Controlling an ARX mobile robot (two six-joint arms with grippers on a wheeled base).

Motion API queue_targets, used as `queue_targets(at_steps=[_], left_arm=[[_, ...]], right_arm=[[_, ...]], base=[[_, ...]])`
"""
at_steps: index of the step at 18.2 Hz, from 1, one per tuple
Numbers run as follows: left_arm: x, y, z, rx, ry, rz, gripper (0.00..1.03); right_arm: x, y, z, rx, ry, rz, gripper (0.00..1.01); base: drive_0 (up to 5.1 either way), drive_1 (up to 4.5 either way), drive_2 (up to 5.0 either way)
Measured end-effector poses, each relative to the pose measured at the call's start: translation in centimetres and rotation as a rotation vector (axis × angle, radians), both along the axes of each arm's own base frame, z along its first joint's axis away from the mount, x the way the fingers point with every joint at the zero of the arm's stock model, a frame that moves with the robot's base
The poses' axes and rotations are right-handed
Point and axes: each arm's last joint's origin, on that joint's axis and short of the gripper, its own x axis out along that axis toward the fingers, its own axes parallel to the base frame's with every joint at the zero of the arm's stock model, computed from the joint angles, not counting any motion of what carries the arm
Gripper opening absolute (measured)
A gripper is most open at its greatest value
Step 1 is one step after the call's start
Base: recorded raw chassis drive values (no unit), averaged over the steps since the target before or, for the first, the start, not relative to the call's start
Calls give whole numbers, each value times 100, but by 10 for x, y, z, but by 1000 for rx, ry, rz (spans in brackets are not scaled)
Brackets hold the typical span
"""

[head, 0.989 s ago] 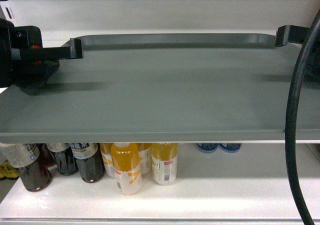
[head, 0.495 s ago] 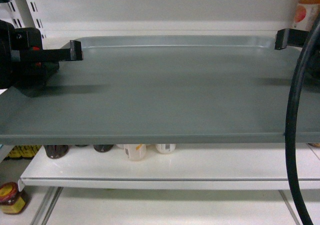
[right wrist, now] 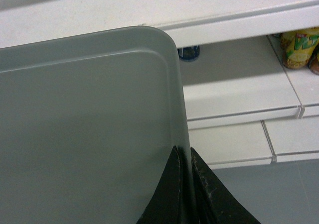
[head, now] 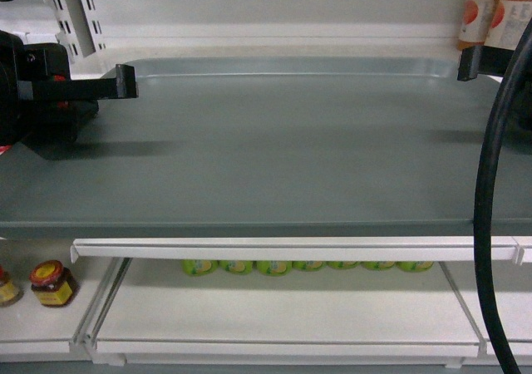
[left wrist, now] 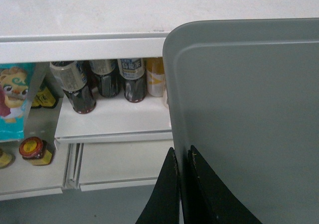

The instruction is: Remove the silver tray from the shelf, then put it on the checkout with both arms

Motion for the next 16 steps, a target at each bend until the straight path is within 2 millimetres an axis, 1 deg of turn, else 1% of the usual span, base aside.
queue_targets(at_steps=[16], left_arm=[[-1, 0, -1, 8, 6, 1, 3]], right_arm=[[-1, 1, -1, 0, 7, 2, 3]], base=[[-2, -405, 401]])
